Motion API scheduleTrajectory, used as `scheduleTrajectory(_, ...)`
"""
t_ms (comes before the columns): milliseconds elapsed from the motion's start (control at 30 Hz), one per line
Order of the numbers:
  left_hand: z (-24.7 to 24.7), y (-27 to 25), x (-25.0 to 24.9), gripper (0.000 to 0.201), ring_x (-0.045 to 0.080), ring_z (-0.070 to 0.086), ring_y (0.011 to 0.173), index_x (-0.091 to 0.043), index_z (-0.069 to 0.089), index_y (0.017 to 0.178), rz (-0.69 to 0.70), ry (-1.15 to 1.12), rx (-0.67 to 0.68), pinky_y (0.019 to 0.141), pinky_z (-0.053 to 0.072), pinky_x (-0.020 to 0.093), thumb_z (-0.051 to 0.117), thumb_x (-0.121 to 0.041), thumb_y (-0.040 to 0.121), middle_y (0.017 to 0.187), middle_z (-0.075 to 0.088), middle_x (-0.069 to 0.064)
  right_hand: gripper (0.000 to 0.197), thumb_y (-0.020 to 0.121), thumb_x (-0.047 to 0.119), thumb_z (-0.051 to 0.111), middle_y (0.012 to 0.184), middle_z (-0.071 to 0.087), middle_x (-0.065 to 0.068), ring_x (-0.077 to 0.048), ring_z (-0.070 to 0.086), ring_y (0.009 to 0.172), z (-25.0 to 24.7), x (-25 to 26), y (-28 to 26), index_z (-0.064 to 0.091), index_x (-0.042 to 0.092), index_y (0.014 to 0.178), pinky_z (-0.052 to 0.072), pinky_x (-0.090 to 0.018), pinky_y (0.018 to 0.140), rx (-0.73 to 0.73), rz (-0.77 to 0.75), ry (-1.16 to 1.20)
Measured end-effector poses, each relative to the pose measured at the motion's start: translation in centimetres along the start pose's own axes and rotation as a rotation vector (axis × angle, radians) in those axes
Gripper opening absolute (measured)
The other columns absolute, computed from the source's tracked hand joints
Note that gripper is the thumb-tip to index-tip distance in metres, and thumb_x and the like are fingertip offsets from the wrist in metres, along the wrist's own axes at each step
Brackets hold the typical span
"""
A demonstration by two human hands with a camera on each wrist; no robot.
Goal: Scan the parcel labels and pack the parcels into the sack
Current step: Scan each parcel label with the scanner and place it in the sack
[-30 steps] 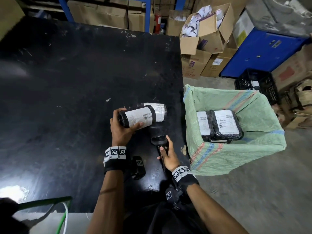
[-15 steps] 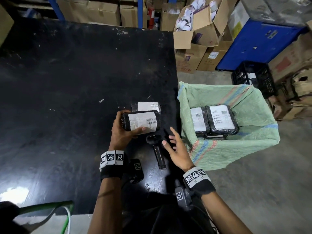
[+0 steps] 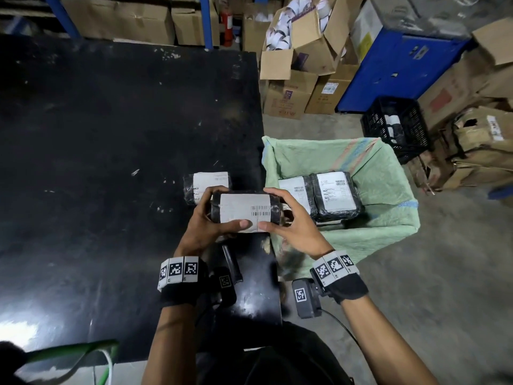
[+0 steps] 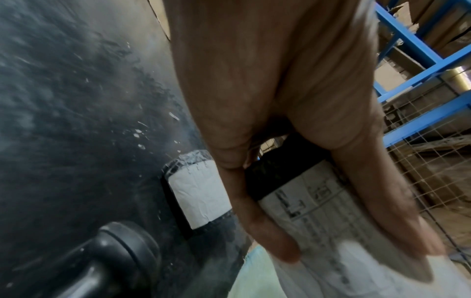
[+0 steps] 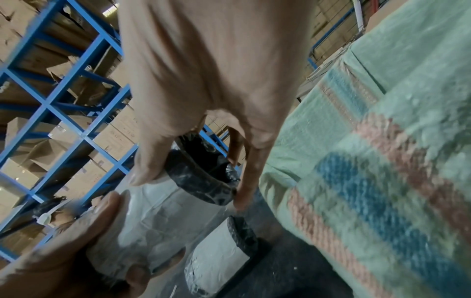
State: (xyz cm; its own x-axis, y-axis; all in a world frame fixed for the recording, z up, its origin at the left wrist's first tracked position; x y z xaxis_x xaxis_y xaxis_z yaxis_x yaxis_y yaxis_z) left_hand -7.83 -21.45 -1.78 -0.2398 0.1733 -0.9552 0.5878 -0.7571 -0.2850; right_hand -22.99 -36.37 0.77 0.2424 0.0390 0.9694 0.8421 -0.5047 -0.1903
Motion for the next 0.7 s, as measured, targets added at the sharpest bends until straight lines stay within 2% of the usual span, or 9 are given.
scheduleTrajectory(133,3.3,1.5,-0.8,0.070,0.011,0.072,0.092,-0.007,0.051,0.127,0.021,0.004,0.015,0.062,0.066,0.043,0.088,0.011,0.070,0.110,0.069,0.000,0.067,0.078,0.011,0.083,0.126,0.061,0.007,-0.004,0.060,0.116,-3.5,0.2,0.1,0.052,0.022,0.136,0.055,-0.022,0.089,-0.002,0.022,0.033)
scheduleTrajectory(200,5.2,2.5,-1.0,0.070,0.011,0.071,0.094,-0.008,0.052,0.127,0.017,0.002,0.017,0.066,0.065,0.047,0.089,0.009,0.070,0.111,0.069,0.000,0.066,0.078,0.009,0.083,0.126,0.061,0.006,-0.005,0.059,0.117,-5.7,0.1,0.4,0.053,0.020,0.135,0.054,-0.018,0.085,-0.005,0.020,0.038)
scheduleTrajectory(367,10.0,5.6,-0.6,0.080,0.002,0.065,0.104,-0.008,0.049,0.133,0.064,0.071,0.014,0.082,0.058,0.021,0.093,0.002,0.067,0.115,0.067,-0.002,0.065,0.078,0.009,0.083,0.128,0.060,0.002,-0.002,0.059,0.118,-11.5,-0.7,1.7,0.054,0.018,0.135,0.053,-0.019,0.090,0.008,0.032,-0.011)
scheduleTrajectory(433,11.3,7.1,0.1,0.100,0.007,0.062,0.119,-0.017,0.043,0.145,0.076,0.180,0.022,0.095,0.056,0.027,0.100,-0.022,0.063,0.128,0.063,-0.002,0.063,0.078,0.006,0.082,0.125,0.062,0.000,0.002,0.063,0.109,-14.0,-1.6,2.7,0.055,0.014,0.134,0.053,-0.017,0.085,0.018,0.055,-0.029)
scheduleTrajectory(467,11.8,7.9,0.5,0.110,0.013,0.059,0.128,-0.023,0.040,0.150,0.082,0.262,0.014,0.103,0.054,0.035,0.100,-0.040,0.060,0.135,0.060,-0.001,0.062,0.078,0.004,0.082,0.125,0.062,0.000,0.003,0.064,0.106,-15.3,-2.1,3.3,0.055,0.012,0.133,0.053,-0.017,0.083,0.024,0.065,-0.035)
scheduleTrajectory(533,12.8,9.3,1.3,0.120,0.025,0.047,0.141,-0.023,0.035,0.156,0.108,0.474,-0.022,0.117,0.042,0.049,0.085,-0.073,0.058,0.149,0.052,0.004,0.060,0.078,0.003,0.081,0.121,0.063,0.004,0.004,0.064,0.104,-17.8,-3.3,4.5,0.056,0.012,0.131,0.054,-0.018,0.082,0.025,0.093,-0.052)
scheduleTrajectory(567,13.4,9.9,1.7,0.123,0.029,0.039,0.145,-0.018,0.035,0.158,0.115,0.584,-0.049,0.122,0.033,0.048,0.075,-0.080,0.059,0.154,0.047,0.008,0.059,0.077,0.006,0.082,0.119,0.063,0.008,0.004,0.063,0.104,-18.9,-3.9,5.3,0.057,0.014,0.131,0.055,-0.020,0.084,0.025,0.107,-0.074)
scheduleTrajectory(633,14.5,10.8,2.7,0.122,0.037,0.026,0.152,-0.007,0.033,0.159,0.087,0.701,-0.093,0.126,0.022,0.048,0.068,-0.077,0.065,0.160,0.038,0.017,0.060,0.075,0.013,0.085,0.117,0.063,0.014,0.001,0.060,0.109,-21.0,-5.2,6.9,0.059,0.019,0.129,0.053,-0.024,0.093,0.029,0.127,-0.152)
scheduleTrajectory(700,15.3,11.6,4.3,0.109,0.046,0.020,0.155,-0.004,0.029,0.160,0.075,0.785,-0.132,0.127,0.021,0.055,0.078,-0.056,0.077,0.162,0.032,0.025,0.061,0.072,0.018,0.087,0.118,0.064,0.012,-0.006,0.059,0.112,-22.6,-6.7,8.8,0.060,0.021,0.127,0.049,-0.028,0.100,0.044,0.137,-0.236)
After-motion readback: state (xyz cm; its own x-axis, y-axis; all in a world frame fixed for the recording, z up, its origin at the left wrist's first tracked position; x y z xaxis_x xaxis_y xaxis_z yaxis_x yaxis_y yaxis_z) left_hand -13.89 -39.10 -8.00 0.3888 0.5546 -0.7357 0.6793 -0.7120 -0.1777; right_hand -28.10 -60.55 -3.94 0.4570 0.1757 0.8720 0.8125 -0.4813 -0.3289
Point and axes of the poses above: each hand's wrist, its own y-axis towards the middle knuckle, its own z-axis out of the palm, x = y × z, the point moved 4 cm from there along y, towards the middle knuckle
